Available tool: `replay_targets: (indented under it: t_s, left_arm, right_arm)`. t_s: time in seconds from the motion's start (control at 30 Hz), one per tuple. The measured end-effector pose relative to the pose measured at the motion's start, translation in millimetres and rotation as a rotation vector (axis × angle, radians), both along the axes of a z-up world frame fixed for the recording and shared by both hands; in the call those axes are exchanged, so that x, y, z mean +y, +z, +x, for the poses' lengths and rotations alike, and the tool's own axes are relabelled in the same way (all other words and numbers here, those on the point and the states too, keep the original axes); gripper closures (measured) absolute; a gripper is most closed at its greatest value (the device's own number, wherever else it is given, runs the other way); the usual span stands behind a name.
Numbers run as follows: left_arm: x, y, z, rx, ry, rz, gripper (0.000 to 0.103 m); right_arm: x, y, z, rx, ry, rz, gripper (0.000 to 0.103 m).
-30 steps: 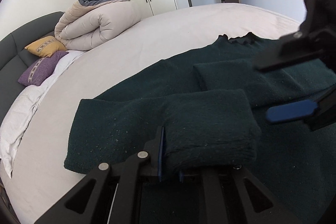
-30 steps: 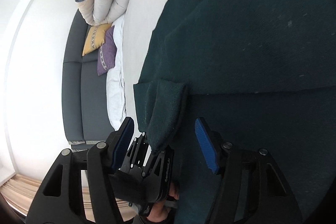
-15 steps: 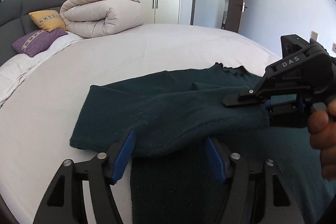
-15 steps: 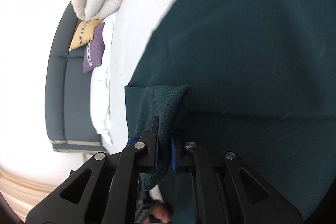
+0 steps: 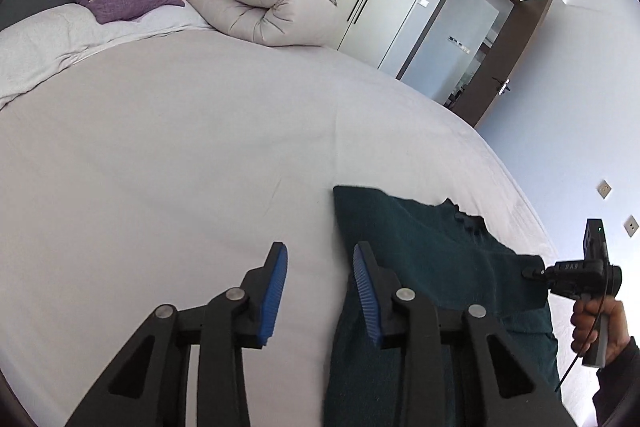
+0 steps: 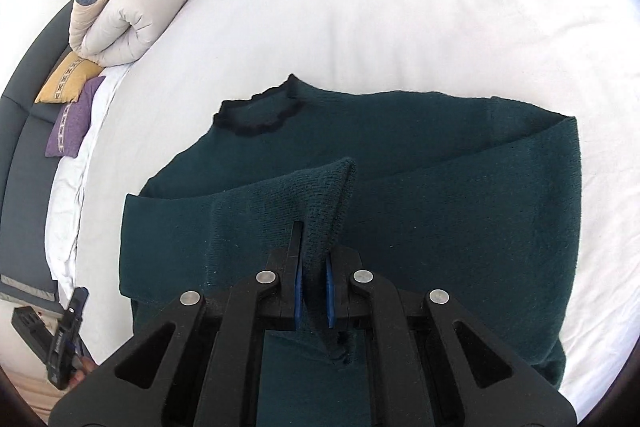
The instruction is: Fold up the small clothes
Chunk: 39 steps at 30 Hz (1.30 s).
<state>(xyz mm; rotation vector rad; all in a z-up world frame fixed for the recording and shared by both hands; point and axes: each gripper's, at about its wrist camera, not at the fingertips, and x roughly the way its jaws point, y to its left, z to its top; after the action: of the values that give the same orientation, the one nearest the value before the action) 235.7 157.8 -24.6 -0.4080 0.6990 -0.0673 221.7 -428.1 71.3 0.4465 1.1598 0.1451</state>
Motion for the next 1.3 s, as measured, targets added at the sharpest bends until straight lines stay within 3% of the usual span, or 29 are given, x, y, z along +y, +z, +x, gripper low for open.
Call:
replay_targets:
  t_s: [0.23, 0.37, 0.5, 0.6, 0.87, 1.0, 1.13, 1.23, 1.3]
  left_arm:
    - [-42, 3, 62, 0.069, -0.118, 0.083, 0.067]
    - [-69, -16, 90, 0.142, -0.177, 0.088, 0.073]
    - [-90, -38, 108, 0.203, -0.204, 0.140, 0.073]
    - [-99, -62, 116, 0.280, -0.221, 0.196, 0.082]
    - [-88, -69, 121, 0.301, -0.260, 0.159, 0.082]
    - [-66, -47, 118, 0.248, -0.215, 0.058, 0.082]
    - [-69, -43, 125, 0.251, -0.215, 0.113, 0.082]
    - [-79, -65, 130, 0.303, -0.233, 0.168, 0.082]
    - [-83, -72, 123, 0.247, -0.230, 0.223, 0.081]
  right_arm:
    - [-16, -25, 0, 0.001, 0.000, -0.094, 0.096]
    - [-19, -31, 0, -0.005, -0.002, -0.142, 0.096]
    - [-25, -40, 5, 0.001, -0.004, -0.136, 0.096]
    - [-24, -44, 8, -0.005, 0.003, -0.140, 0.096]
    - [-24, -47, 6, -0.020, 0.012, -0.136, 0.096]
    - [-30, -49, 5, -0.033, 0.007, -0.105, 0.096]
    - [-28, -49, 8, -0.036, 0.014, -0.119, 0.096]
    - [-28, -51, 9, -0.040, 0.003, -0.112, 0.096]
    - [-32, -53, 9, -0.043, -0.008, -0.085, 0.096]
